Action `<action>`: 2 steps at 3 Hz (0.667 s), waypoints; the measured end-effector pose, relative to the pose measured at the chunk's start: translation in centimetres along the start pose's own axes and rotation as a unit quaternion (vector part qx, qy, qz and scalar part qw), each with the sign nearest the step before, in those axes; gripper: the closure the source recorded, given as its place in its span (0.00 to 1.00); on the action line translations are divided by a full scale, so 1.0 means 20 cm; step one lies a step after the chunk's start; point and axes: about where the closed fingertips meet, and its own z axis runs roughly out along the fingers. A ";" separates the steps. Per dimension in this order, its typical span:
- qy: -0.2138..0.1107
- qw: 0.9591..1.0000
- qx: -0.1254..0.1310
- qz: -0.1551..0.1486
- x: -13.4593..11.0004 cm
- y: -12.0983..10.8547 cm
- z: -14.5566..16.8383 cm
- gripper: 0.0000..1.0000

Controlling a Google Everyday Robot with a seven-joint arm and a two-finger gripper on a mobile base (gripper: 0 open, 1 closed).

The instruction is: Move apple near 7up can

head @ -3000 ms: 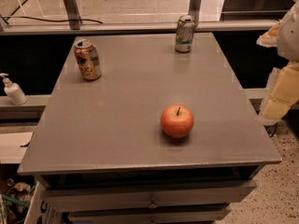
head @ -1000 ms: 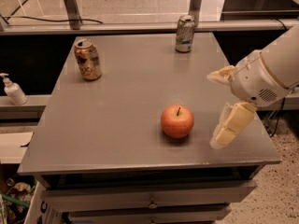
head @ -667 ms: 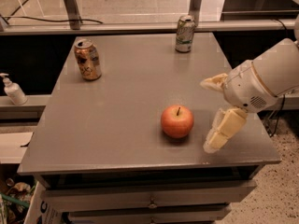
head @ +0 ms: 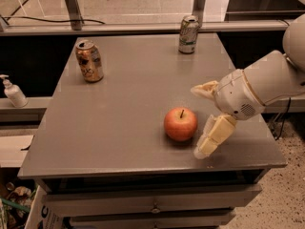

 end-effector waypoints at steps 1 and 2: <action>-0.016 1.000 -0.009 -0.001 -0.03 0.00 0.06 0.00; -0.029 1.000 -0.012 0.000 -0.06 -0.01 0.10 0.17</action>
Offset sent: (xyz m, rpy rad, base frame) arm 0.0093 0.0294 -0.0141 0.0946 0.0192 0.0143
